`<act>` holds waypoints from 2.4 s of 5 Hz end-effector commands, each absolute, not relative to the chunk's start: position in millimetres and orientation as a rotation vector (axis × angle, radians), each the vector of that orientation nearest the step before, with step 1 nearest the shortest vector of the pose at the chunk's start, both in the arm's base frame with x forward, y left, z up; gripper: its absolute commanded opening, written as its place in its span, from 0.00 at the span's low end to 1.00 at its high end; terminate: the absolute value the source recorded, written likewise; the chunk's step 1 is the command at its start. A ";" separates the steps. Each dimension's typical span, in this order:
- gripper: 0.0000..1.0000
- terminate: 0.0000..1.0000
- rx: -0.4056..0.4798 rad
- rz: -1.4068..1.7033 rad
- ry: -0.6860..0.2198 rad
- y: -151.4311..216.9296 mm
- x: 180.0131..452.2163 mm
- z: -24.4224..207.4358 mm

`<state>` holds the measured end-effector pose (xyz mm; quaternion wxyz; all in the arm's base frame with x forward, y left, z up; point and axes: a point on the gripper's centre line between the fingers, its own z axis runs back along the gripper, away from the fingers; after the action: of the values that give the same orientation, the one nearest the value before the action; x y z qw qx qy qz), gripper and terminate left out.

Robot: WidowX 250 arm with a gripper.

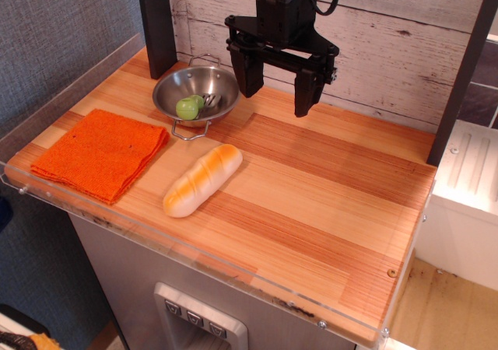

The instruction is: Move the hot dog towards the top of the table.

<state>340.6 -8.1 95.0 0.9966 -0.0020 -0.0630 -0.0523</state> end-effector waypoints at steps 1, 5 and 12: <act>1.00 0.00 -0.004 -0.105 -0.126 -8.1 340.6 95.0; 1.00 0.00 0.036 -0.034 -0.008 52.7 282.5 28.2; 0.00 0.00 -0.060 -0.002 -0.096 -29.3 341.6 57.4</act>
<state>336.6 -30.6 42.0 0.9993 -0.0297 -0.0247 0.0019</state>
